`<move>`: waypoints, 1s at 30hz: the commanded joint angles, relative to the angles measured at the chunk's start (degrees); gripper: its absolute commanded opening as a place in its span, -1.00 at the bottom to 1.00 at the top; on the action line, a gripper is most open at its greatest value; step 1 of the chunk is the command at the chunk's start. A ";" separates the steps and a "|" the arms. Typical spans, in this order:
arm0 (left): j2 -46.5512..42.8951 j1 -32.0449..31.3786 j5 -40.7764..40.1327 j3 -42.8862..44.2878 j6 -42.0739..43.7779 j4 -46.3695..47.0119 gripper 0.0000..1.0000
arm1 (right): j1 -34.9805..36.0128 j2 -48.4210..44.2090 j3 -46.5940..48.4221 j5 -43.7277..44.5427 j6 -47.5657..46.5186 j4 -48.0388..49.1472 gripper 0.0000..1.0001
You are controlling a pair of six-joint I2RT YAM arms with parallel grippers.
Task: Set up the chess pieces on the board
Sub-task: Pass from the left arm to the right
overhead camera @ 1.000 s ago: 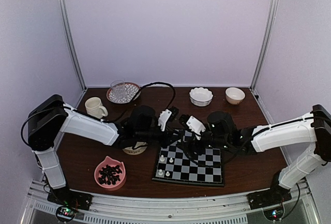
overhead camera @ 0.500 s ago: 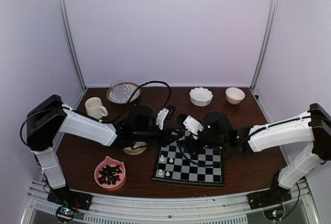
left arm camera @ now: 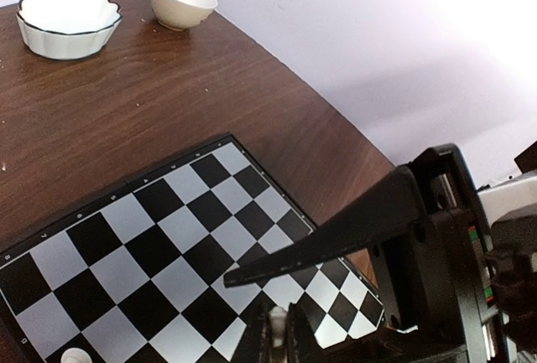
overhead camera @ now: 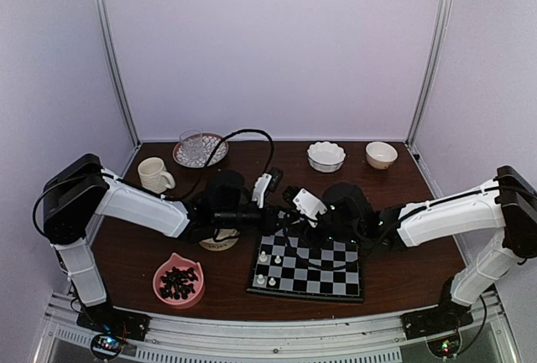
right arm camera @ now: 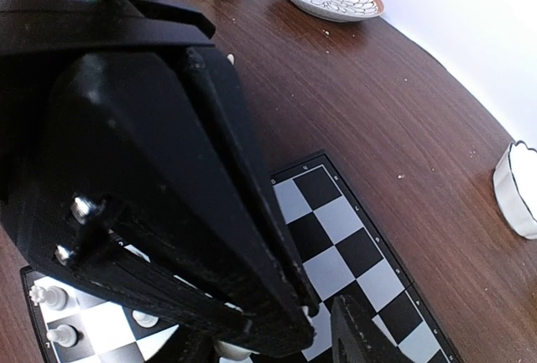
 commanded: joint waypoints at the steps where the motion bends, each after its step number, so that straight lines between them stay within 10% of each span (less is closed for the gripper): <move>1: -1.57 0.20 0.65 -0.65 0.00 1.86 -0.85 | 0.13 -1.25 0.25 2.24 -0.66 0.62 -0.13; 30: -1.57 1.85 7.08 1.98 0.69 -4.10 -0.61 | 0.08 -2.86 -1.18 -3.46 -5.31 0.48 -0.51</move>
